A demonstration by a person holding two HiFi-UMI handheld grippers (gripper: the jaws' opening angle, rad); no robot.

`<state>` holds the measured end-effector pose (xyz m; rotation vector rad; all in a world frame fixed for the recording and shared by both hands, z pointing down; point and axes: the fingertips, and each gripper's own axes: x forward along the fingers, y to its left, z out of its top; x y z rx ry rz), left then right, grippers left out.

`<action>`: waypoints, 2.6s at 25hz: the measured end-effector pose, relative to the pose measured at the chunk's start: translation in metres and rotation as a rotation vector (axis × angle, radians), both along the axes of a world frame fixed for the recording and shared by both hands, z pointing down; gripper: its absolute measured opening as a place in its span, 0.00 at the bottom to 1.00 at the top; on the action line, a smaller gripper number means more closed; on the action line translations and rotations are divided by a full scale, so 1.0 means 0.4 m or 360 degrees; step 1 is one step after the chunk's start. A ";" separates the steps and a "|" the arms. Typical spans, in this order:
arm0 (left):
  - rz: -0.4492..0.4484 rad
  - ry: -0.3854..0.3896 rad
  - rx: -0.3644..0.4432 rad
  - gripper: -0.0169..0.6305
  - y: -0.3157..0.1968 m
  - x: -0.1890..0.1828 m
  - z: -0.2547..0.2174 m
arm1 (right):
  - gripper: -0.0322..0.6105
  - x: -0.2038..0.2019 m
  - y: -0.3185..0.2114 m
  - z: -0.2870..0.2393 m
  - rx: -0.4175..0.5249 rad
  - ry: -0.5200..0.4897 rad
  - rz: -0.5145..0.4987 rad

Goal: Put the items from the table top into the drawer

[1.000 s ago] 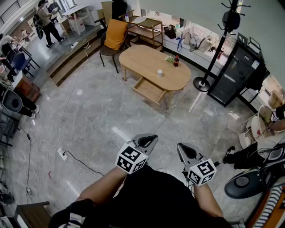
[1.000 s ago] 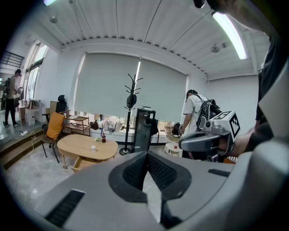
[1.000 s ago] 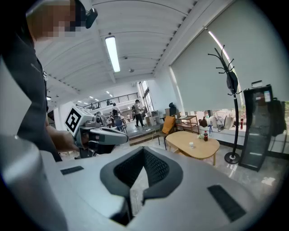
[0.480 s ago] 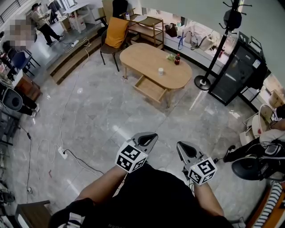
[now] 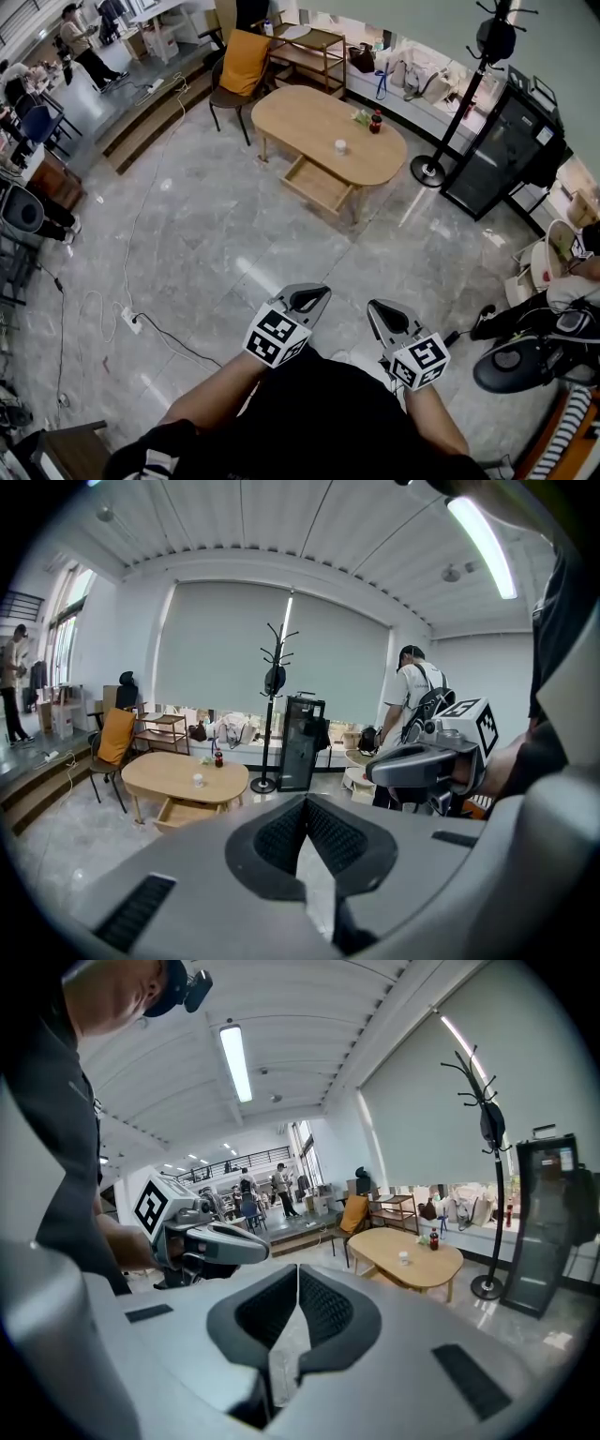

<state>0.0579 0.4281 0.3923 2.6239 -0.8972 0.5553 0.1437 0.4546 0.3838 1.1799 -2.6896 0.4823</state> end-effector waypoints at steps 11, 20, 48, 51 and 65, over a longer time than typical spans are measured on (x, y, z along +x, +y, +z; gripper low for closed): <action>0.0040 0.0036 -0.0011 0.03 -0.220 -0.084 -0.006 | 0.05 -0.099 -0.197 0.009 -0.0065 0.0019 0.0021; 0.0044 0.0082 -0.0040 0.03 -0.432 -0.231 0.004 | 0.05 -0.235 -0.416 0.004 -0.0070 0.0063 0.0060; -0.0073 0.0032 -0.0113 0.03 -0.871 -0.399 0.048 | 0.05 -0.383 -0.920 0.038 -0.0111 0.0018 -0.0036; -0.0105 0.0039 -0.0080 0.03 -0.979 -0.369 0.027 | 0.05 -0.347 -1.024 0.033 -0.0095 0.0005 -0.0044; -0.0130 -0.0068 -0.0027 0.03 -1.329 -0.217 0.018 | 0.05 -0.189 -1.404 0.064 -0.0076 -0.0042 -0.0068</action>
